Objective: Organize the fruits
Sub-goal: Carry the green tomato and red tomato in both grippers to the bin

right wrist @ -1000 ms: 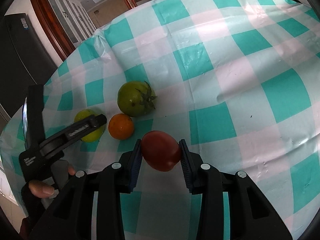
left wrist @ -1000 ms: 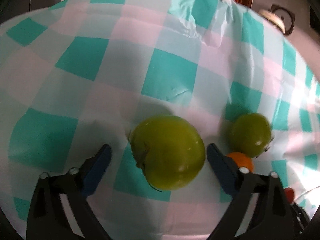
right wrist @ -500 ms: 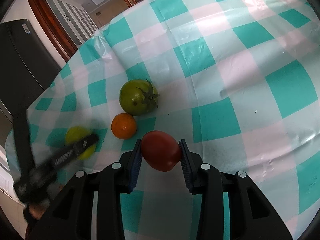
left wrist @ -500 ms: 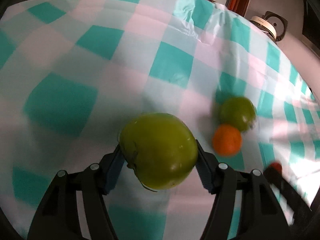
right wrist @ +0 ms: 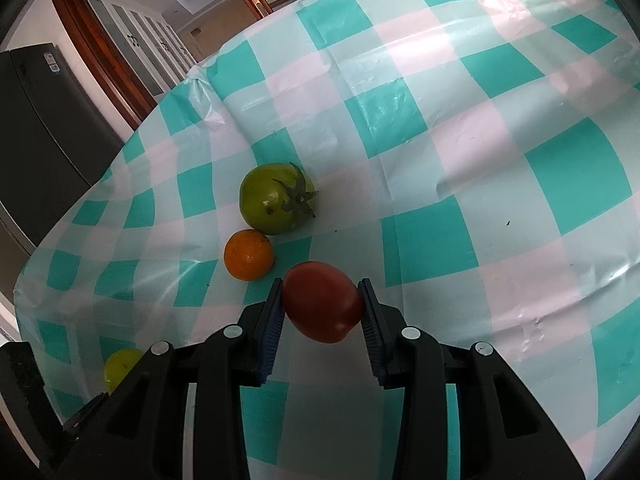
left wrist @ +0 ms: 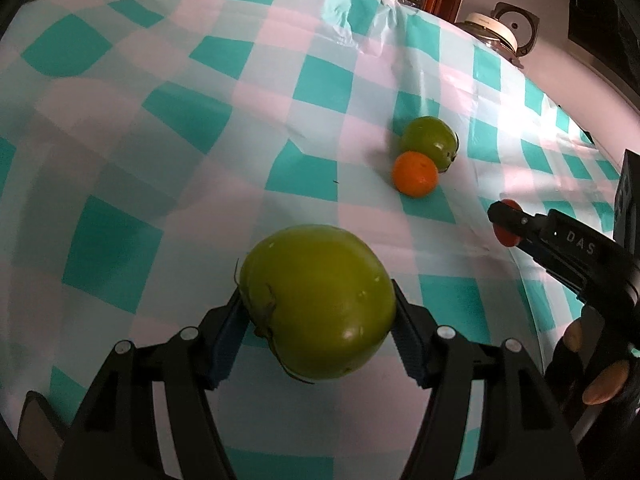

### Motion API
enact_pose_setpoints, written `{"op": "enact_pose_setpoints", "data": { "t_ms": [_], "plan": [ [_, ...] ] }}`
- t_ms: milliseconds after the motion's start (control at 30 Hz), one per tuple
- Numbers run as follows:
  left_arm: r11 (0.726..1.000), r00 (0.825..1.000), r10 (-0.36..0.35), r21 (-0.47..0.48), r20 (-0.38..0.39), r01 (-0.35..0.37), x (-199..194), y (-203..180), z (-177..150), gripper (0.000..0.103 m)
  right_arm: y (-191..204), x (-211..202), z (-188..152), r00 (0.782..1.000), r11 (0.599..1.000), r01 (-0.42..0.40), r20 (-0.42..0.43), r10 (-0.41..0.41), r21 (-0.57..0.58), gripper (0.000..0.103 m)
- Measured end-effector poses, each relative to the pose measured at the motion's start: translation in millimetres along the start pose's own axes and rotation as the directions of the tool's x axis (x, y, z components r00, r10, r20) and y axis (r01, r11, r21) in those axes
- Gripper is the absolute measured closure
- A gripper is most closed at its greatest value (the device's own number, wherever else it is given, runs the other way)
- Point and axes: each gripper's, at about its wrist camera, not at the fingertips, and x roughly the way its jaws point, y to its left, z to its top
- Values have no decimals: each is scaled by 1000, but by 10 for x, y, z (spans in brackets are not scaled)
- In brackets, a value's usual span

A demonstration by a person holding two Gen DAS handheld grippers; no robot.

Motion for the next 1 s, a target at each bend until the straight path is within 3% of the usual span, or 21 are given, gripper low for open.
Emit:
{"op": "enact_pose_setpoints", "data": {
  "t_ms": [267, 600, 733, 1000],
  "plan": [
    [1000, 1000, -7, -10, -5, 7, 44, 17, 25, 37, -4, -2, 10, 1000, 1000, -25, -4, 25, 16, 66],
    [1000, 1000, -9, -20, 3, 9, -8, 9, 17, 37, -39, -61, -12, 999, 997, 45, 11, -46, 59, 66],
    [999, 1000, -25, -26, 7, 26, -151, 26, -79, 37, -13, -337, -315, 998, 993, 62, -8, -61, 96, 66],
    [986, 993, -117, 120, 23, 113, -739, -366, -710, 37, 61, -1516, -1301, 993, 994, 108, 46, -109, 23, 66]
  ]
}}
